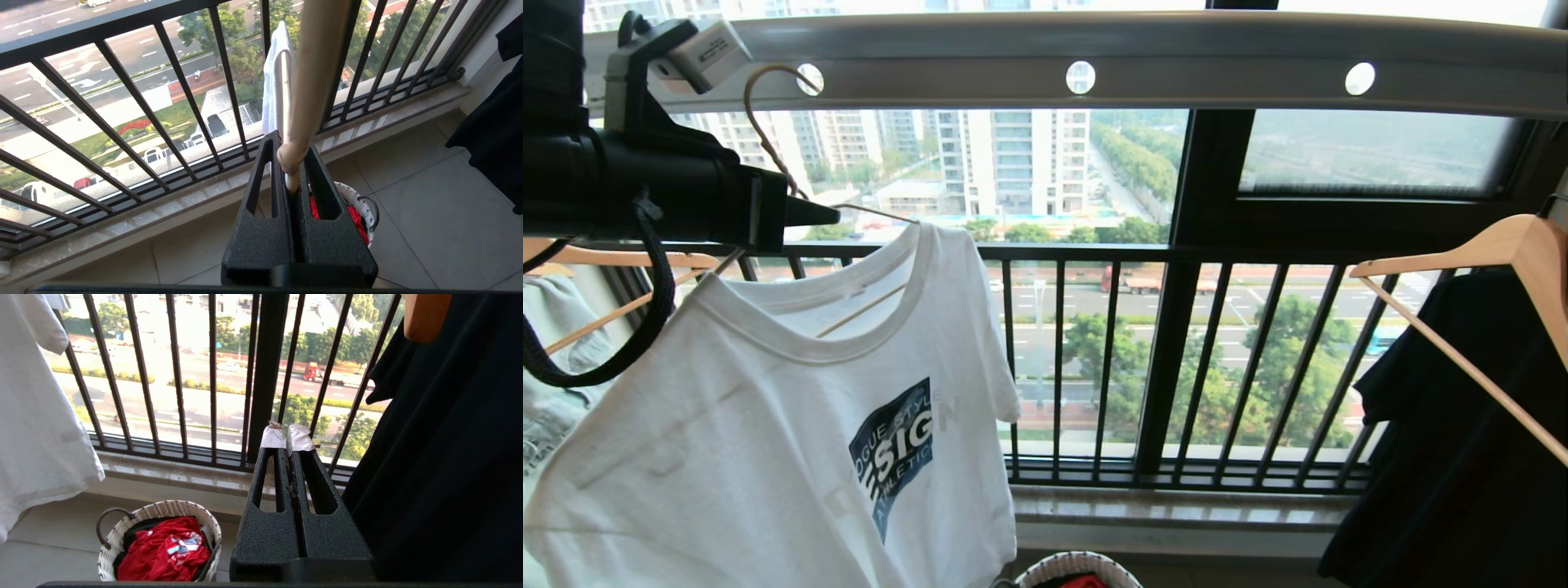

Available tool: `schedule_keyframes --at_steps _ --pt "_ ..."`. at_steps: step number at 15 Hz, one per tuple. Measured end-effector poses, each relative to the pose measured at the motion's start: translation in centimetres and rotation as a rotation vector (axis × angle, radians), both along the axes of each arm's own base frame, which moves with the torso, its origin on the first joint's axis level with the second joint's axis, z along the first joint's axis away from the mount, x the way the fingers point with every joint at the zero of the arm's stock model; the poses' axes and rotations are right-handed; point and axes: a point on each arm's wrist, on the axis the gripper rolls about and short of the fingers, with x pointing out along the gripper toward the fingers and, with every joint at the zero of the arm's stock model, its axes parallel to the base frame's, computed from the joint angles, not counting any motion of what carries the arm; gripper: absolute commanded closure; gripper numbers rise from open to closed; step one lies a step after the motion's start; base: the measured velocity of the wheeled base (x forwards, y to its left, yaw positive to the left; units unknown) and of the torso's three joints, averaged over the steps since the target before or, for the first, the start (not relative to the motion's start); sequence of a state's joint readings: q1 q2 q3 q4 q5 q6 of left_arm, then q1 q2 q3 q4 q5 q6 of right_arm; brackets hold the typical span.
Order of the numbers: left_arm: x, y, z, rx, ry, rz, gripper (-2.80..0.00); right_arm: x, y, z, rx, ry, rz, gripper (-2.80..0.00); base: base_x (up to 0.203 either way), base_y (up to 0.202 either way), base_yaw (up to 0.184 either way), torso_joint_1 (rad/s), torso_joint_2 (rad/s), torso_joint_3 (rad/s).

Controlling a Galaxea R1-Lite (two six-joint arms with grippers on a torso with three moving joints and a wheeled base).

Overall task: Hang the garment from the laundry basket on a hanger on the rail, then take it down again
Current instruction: Take the clothes off the clothes rack

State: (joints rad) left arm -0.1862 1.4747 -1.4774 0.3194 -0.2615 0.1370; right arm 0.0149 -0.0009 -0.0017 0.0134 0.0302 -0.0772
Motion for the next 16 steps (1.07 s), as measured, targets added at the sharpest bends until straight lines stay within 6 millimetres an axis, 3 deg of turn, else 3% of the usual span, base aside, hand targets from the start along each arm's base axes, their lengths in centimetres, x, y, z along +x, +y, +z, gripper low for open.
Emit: schedule_keyframes --at_steps 7,12,16 --pt "-2.0 0.4 1.4 -0.011 -0.057 0.001 0.00 0.0 0.0 0.0 0.000 0.001 0.000 0.00 0.000 0.000 0.000 0.000 0.00 0.000" --pt "-4.6 0.2 2.7 -0.024 -0.103 -0.031 0.00 0.0 0.0 0.0 0.000 0.002 0.000 0.00 0.000 0.000 0.000 0.000 0.00 0.000" --pt "-6.2 -1.1 1.7 -0.017 -0.030 -0.103 0.00 0.0 0.0 0.0 -0.001 -0.003 -0.004 0.00 0.000 0.000 0.000 0.000 0.00 0.000"
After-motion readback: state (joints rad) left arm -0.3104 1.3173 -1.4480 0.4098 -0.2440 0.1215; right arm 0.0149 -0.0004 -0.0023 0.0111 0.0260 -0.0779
